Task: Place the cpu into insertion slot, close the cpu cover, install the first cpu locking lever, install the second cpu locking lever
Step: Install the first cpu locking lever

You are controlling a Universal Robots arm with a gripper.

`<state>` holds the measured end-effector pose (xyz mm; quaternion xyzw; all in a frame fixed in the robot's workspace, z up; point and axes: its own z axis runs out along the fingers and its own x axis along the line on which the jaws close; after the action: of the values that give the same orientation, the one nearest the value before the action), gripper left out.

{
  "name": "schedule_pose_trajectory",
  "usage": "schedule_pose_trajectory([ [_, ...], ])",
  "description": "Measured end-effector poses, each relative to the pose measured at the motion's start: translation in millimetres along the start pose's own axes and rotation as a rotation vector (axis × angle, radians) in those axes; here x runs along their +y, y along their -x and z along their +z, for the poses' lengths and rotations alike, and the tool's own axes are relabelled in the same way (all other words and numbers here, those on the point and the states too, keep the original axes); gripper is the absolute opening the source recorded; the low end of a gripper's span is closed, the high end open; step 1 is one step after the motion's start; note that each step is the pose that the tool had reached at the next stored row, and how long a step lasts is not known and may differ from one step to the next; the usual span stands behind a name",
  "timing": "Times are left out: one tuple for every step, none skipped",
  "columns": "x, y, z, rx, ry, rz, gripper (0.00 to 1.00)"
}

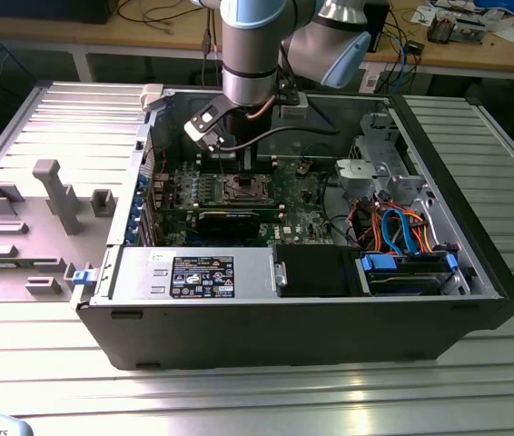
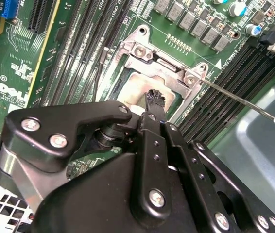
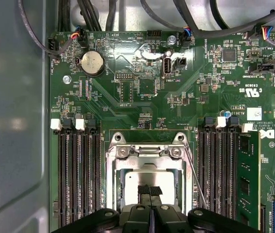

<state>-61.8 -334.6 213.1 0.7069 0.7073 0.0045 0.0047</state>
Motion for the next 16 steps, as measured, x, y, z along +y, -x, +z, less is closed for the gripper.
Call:
schedule_pose_trajectory([
  [0.0,0.0,-0.6,0.0001,0.0001,0.000,0.11],
  [0.1,-0.1,-0.7,0.0002,0.0002,0.000,0.11],
  [0.0,0.0,-1.2,0.0000,0.0000,0.000,0.11],
  [0.0,0.0,-1.6,-0.0001,0.0000,0.000,0.11],
  [0.0,0.0,-2.1,0.0000,0.0001,0.000,0.11],
  [0.1,0.0,-2.2,0.0002,0.0002,0.000,0.11],
  [0.1,0.0,-2.7,0.0000,0.0001,0.000,0.11],
  [0.1,0.0,-2.9,0.0001,0.0001,0.000,0.11],
  [0.1,0.0,-3.3,0.0000,0.0000,0.000,0.11],
  [0.0,0.1,-4.0,-0.0001,0.0000,0.000,0.11],
  [0.1,0.0,-5.3,-0.0001,0.0000,0.000,0.11],
  [0.1,0.0,-6.4,-0.0001,0.0000,0.000,0.11],
  [0.1,0.0,-7.5,0.0000,0.0001,0.000,0.11],
  [0.1,0.0,-7.9,0.0001,0.0001,0.000,0.11],
  [0.1,0.0,-8.2,0.0001,0.0001,0.000,0.11],
  [0.1,0.0,-8.8,0.0000,0.0000,0.000,0.11],
])
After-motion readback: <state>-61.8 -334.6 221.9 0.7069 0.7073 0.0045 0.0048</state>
